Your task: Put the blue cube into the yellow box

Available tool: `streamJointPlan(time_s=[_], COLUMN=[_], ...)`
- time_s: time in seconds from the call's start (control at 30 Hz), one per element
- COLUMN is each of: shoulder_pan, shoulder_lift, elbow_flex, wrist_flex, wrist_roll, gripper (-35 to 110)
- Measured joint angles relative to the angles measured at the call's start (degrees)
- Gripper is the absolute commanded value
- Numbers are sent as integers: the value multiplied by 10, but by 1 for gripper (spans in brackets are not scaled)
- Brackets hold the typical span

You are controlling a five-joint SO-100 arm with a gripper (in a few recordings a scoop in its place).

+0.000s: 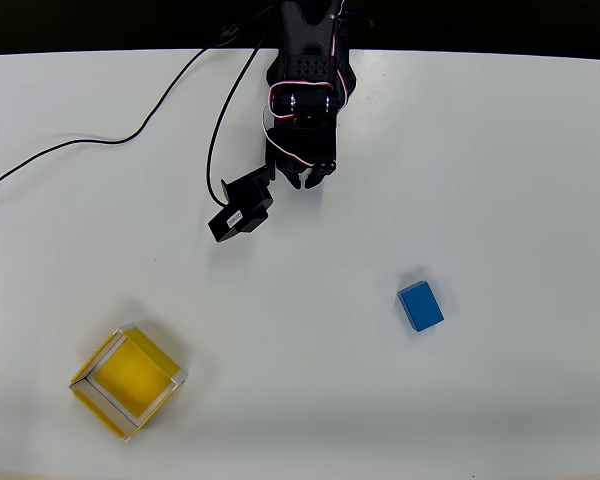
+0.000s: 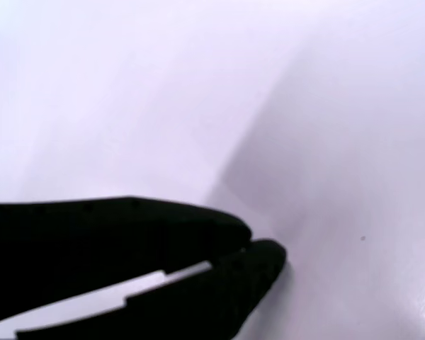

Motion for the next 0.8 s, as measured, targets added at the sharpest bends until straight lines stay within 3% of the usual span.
streamJointPlan(time_s=[0.5, 0.8], shoulder_pan=[0, -30], shoulder_lift=[0, -127], elbow_flex=[0, -65], wrist_flex=[0, -28], wrist_roll=[0, 3], gripper=[2, 23])
